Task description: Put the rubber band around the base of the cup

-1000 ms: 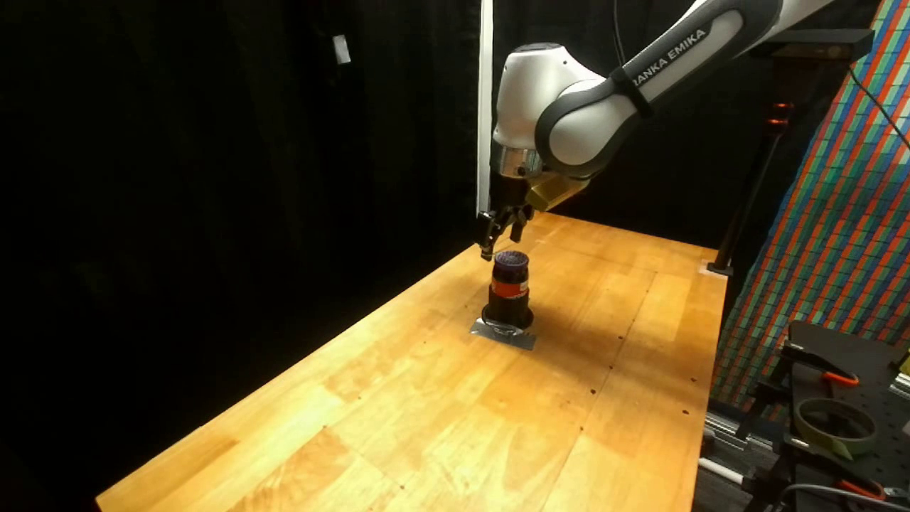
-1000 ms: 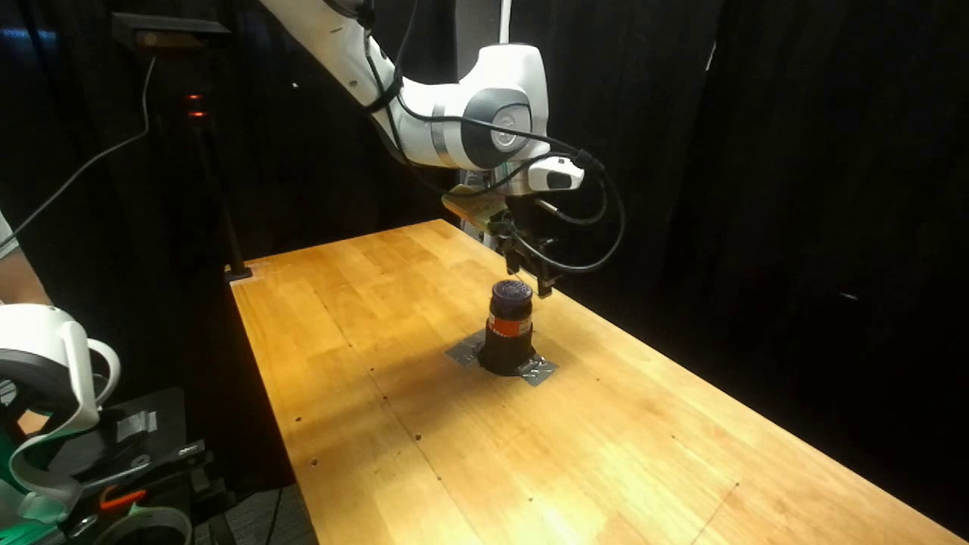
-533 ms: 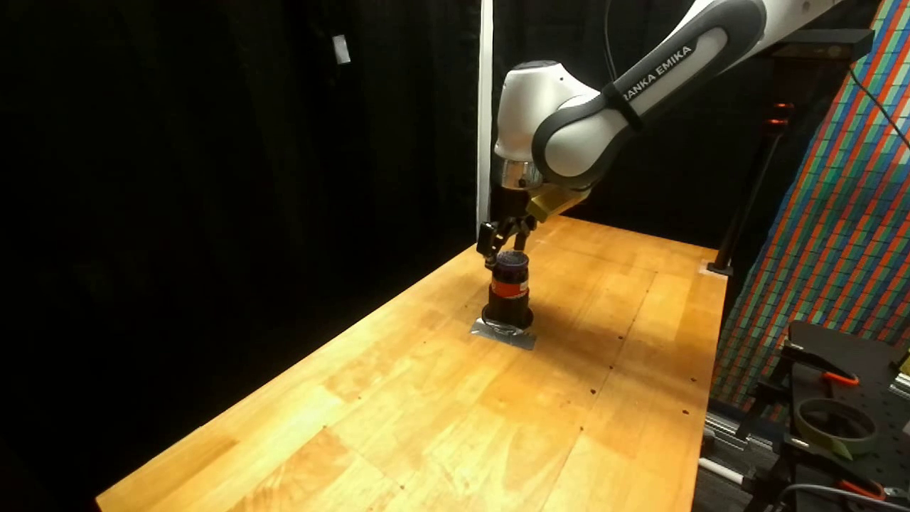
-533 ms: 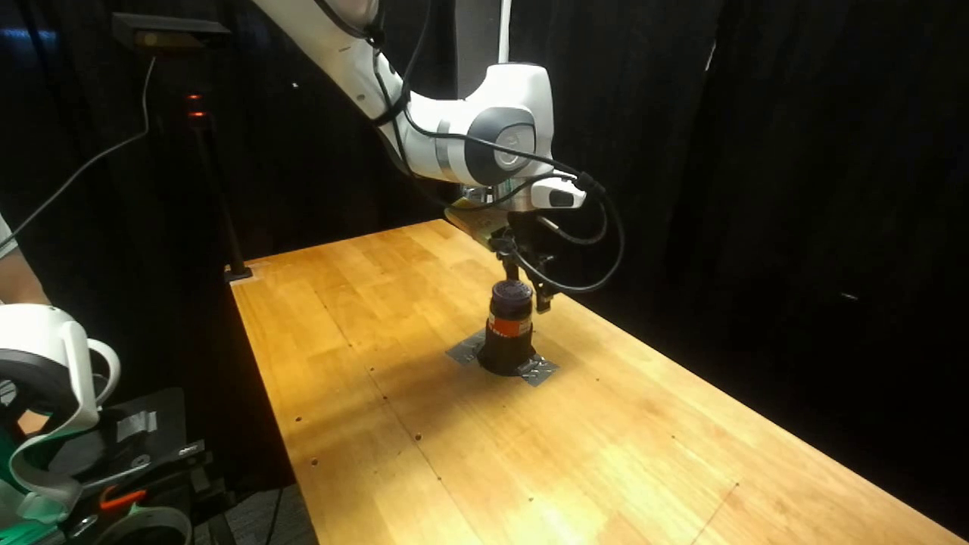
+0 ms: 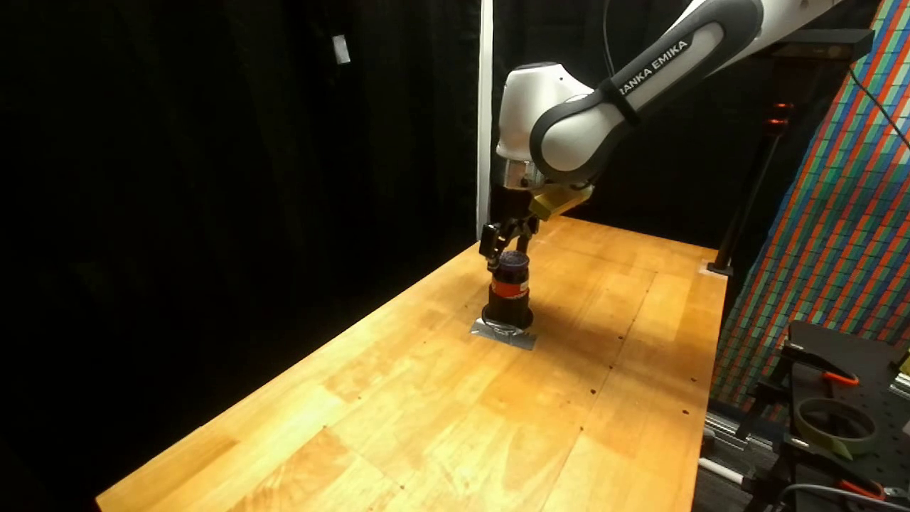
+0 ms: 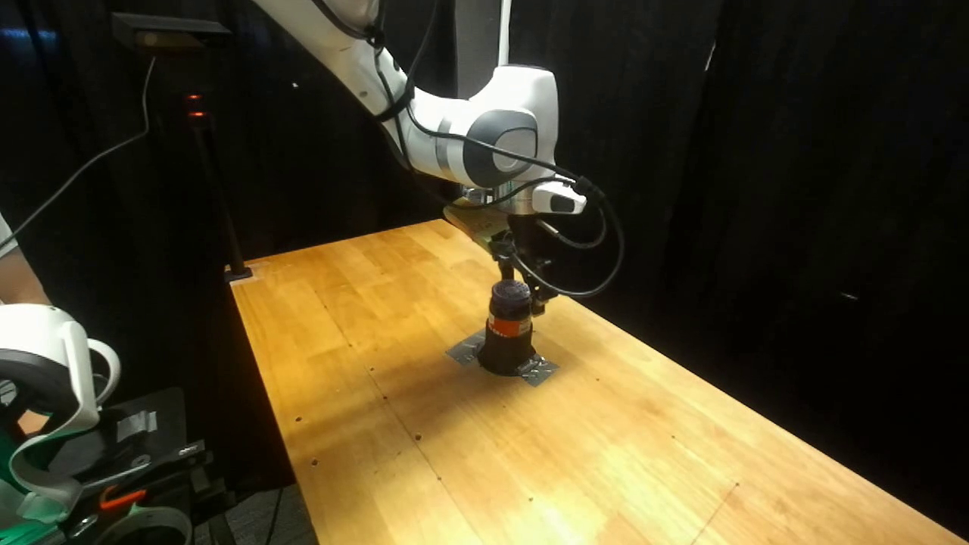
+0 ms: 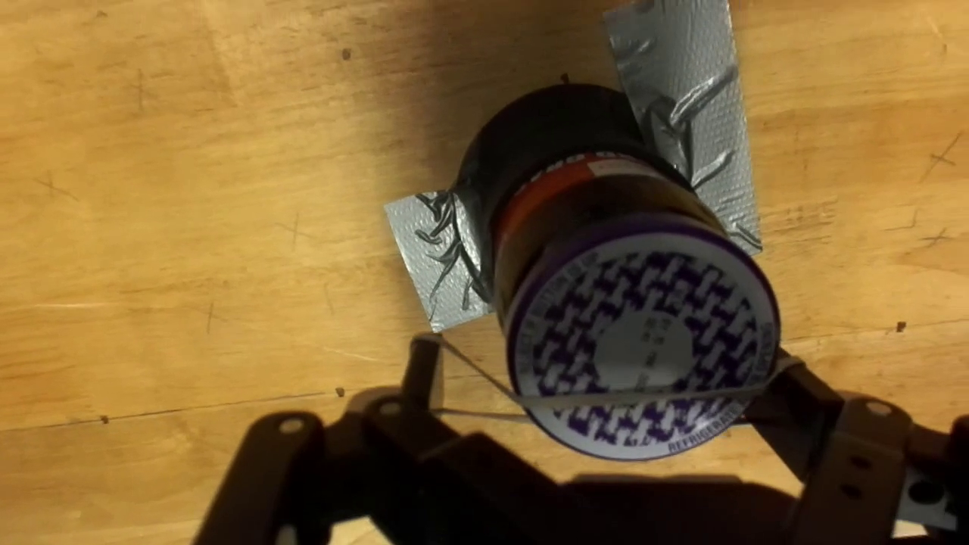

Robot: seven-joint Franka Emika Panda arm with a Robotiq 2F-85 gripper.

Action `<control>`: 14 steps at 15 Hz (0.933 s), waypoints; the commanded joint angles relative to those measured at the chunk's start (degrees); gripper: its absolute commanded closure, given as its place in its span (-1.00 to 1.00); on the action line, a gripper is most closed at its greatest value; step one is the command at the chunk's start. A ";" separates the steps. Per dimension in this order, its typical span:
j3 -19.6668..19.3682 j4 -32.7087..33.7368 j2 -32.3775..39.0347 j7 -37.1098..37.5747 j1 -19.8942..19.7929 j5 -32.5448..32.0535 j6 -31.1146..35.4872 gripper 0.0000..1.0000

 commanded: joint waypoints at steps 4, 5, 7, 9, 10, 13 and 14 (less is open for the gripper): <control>1.56 -0.80 -3.27 -9.19 -2.34 6.35 -16.93 -1.00; 1.45 -0.69 -3.30 -9.63 -2.43 6.65 -18.34 -1.00; 1.20 -0.80 -3.22 -9.76 -2.40 6.66 -19.73 -1.00; 0.90 -1.54 -3.20 -8.91 -1.96 6.21 -19.63 -1.00; 0.64 -2.55 -3.50 -8.27 -1.53 5.51 -17.80 -1.00; 0.12 -5.67 -5.29 -7.27 -0.41 3.52 -13.45 -0.31; 0.09 -7.16 -6.23 -7.30 -0.29 3.08 -11.56 -0.17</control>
